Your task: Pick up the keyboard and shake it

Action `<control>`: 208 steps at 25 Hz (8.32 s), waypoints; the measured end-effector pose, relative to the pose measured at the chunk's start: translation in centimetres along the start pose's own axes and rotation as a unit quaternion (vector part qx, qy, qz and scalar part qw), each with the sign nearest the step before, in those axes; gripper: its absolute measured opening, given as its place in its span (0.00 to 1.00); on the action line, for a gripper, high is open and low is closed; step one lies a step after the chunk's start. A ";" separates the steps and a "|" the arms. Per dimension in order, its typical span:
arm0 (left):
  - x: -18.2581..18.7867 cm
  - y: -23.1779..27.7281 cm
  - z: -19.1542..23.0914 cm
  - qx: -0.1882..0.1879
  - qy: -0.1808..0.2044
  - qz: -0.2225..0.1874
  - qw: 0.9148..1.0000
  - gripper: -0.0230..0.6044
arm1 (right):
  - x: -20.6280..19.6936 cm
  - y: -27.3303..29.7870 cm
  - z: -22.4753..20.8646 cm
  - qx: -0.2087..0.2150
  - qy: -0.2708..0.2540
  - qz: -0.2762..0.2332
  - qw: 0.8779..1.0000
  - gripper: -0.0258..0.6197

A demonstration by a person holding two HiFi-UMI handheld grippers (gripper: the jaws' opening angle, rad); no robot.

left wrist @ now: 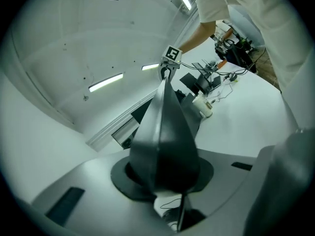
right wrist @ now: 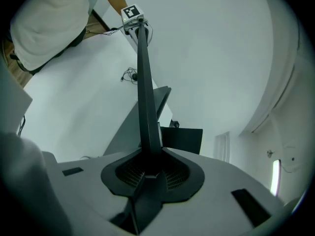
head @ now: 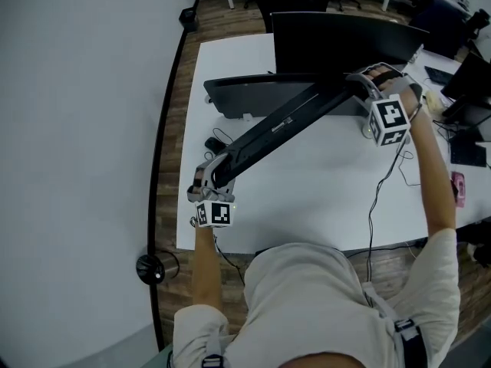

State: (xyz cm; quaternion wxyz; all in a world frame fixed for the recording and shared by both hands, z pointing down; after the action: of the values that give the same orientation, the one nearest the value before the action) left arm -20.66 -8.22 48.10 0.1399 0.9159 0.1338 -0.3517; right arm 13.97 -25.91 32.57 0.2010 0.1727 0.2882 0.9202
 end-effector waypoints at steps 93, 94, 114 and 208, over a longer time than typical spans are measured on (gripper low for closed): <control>7.1 0.7 4.3 0.011 0.226 0.002 0.974 0.17 | -4.7 -2.6 3.5 -0.195 0.066 0.018 0.978 0.23; 7.6 0.6 5.2 0.007 0.256 0.001 0.967 0.17 | -4.7 -2.5 4.6 -0.207 0.085 0.018 0.974 0.23; 14.6 -2.2 9.9 0.145 0.430 -0.140 0.880 0.17 | -3.7 -13.7 8.2 -0.455 0.196 0.099 0.863 0.23; -16.7 -1.1 -13.9 -0.340 -0.805 0.066 0.482 0.21 | 2.8 8.4 40.1 0.265 0.917 -0.258 0.148 0.27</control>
State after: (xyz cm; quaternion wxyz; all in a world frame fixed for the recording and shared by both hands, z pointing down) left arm -24.56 -4.78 69.21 0.5099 0.1195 0.0107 -0.8518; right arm 26.72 -12.47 69.22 -0.0428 -0.8395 0.5156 0.1659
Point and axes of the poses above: the fingertips, and each gripper's own axes: y forward along the fingers, z to its left, x out of its top, the point moved 9 cm from there along -y, backward along the fingers, and after that the axes turned 4 degrees about z, right-handed, at the moved point
